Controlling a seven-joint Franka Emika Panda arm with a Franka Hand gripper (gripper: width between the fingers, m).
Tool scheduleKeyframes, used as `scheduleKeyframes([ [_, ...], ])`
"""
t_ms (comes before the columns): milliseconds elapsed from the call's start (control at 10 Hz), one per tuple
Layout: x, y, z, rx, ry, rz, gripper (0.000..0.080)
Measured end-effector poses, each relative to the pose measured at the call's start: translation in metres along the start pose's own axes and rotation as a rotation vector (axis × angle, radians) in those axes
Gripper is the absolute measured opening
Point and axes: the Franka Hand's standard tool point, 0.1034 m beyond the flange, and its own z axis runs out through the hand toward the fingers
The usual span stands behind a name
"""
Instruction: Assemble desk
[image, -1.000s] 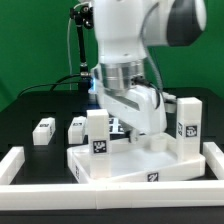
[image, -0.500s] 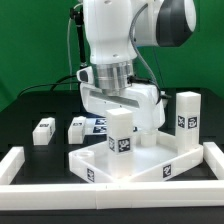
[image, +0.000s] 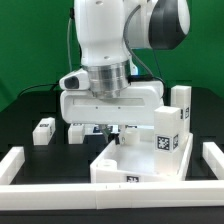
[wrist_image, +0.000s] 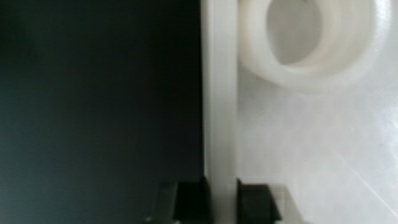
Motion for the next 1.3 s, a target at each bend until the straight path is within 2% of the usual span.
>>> scheduleKeyframes([
  [200,0.014,0.000,-0.003,-0.013,0.025,-0.207,0.0060],
  [600,0.016,0.010,-0.003,-0.055,0.008,-0.512,0.0060],
  [700,0.024,0.013,-0.005,-0.074,0.006,-0.636,0.0060],
  [900,0.043,0.008,-0.007,-0.102,0.015,-0.786,0.0060],
  [1000,0.057,0.007,-0.011,-0.111,0.016,-0.867,0.0060],
  [1100,0.070,0.006,-0.015,-0.110,0.008,-0.947,0.0060],
  [1300,0.079,-0.003,-0.018,-0.151,0.002,-1.072,0.0060],
])
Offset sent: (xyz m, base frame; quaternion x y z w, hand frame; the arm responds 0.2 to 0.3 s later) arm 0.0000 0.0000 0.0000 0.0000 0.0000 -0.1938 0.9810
